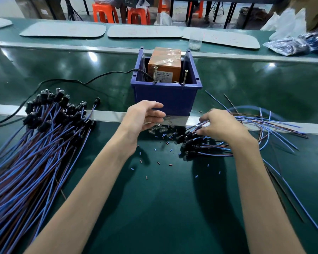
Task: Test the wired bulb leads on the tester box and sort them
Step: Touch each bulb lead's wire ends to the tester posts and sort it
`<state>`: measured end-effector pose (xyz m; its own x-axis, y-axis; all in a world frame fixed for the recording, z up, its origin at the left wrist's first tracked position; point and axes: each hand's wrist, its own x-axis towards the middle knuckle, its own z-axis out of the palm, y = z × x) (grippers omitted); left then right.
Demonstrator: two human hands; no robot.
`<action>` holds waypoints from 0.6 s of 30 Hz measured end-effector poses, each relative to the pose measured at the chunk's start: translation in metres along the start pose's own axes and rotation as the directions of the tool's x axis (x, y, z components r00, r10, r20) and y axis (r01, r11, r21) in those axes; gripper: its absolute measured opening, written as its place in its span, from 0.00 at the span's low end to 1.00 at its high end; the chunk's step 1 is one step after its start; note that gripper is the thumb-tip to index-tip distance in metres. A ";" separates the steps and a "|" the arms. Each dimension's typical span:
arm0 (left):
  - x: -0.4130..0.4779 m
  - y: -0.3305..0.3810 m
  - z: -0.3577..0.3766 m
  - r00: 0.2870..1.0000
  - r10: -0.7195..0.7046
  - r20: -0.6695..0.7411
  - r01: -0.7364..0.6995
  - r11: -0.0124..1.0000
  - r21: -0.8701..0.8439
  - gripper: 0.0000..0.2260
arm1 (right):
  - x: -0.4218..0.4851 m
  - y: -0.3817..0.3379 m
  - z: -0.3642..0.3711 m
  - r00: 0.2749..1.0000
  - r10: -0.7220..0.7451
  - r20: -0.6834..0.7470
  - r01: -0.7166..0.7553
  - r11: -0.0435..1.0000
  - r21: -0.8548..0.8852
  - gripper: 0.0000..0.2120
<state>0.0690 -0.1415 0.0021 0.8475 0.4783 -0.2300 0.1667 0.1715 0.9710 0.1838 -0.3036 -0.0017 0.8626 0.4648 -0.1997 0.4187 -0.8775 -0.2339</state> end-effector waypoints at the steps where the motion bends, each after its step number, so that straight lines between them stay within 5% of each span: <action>1: 0.000 0.000 0.000 1.000 0.001 0.000 -0.001 1.000 0.009 0.11 | 0.000 0.000 0.001 1.000 0.012 0.015 -0.012 1.000 0.002 0.15; 18: 0.003 -0.003 -0.002 0.999 0.039 0.020 -0.042 0.990 0.138 0.09 | 0.003 0.003 0.004 0.996 -0.065 0.056 0.064 0.997 0.033 0.10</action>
<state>0.0701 -0.1393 -0.0021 0.8633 0.4674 -0.1904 0.1992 0.0312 0.9795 0.1868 -0.3038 -0.0064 0.8162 0.5271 -0.2365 0.4632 -0.8417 -0.2776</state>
